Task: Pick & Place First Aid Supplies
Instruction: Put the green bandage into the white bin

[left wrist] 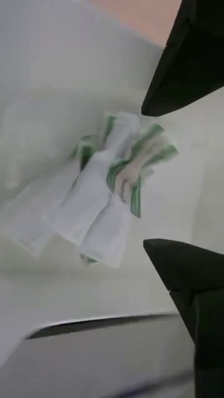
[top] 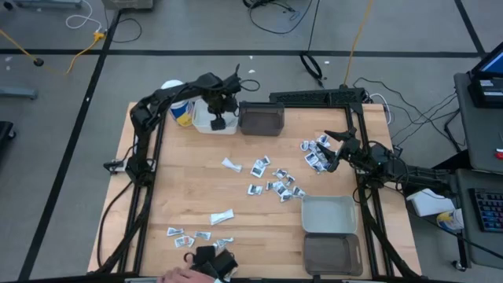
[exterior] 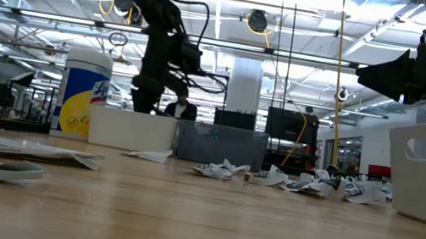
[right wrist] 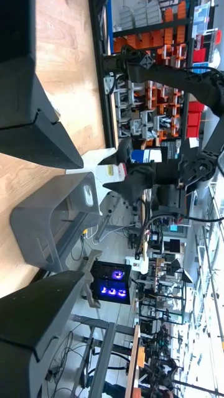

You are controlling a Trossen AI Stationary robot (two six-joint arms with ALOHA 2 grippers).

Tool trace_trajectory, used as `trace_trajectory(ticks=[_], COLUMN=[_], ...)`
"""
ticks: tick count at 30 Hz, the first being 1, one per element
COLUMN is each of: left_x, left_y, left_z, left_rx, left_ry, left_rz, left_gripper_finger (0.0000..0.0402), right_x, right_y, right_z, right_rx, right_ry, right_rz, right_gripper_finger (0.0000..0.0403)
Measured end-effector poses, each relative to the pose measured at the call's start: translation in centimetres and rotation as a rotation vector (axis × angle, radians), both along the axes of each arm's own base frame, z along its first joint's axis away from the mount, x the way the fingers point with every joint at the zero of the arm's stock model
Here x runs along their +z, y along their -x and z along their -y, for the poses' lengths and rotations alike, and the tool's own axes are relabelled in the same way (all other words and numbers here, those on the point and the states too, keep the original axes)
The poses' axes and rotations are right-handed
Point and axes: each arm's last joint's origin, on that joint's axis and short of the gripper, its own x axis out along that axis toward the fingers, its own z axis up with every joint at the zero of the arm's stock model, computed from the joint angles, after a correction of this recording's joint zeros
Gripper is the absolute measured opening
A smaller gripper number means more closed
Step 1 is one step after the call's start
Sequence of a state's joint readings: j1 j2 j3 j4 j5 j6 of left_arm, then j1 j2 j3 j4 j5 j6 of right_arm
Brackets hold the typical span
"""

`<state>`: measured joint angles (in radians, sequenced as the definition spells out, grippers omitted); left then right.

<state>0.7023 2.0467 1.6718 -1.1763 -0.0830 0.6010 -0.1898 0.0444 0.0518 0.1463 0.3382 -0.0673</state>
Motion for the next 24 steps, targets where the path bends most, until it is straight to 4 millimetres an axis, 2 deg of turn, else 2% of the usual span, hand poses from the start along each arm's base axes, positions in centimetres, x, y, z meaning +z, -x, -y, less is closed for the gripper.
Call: trace_trajectory(ticks=[6, 9, 14, 24], left_x=[1.2, 1.3, 1.4, 3.7], left_y=[-0.2, -0.4, -1.4, -3.5], left_z=[0.7, 0.9, 2.0, 6.7], left_rx=[-0.343, -0.451, -0.489, -0.57], left_ry=[-0.106, -0.126, -0.168, -0.226], left_rz=[-0.099, -0.134, -0.167, -0.1], left_gripper_finger=[0.0331, 0.0321, 0.0305, 0.0301], right_x=[0.0, 0.0, 0.0, 0.0], right_y=[0.0, 0.0, 0.0, 0.0], right_z=[0.0, 0.0, 0.0, 0.0], right_rx=[0.0, -0.001, 0.0, 0.0], right_ry=[0.0, 0.0, 0.0, 0.0], right_rz=[0.0, 0.0, 0.0, 0.0], right_gripper_finger=[0.0279, 0.0279, 0.0279, 0.0279])
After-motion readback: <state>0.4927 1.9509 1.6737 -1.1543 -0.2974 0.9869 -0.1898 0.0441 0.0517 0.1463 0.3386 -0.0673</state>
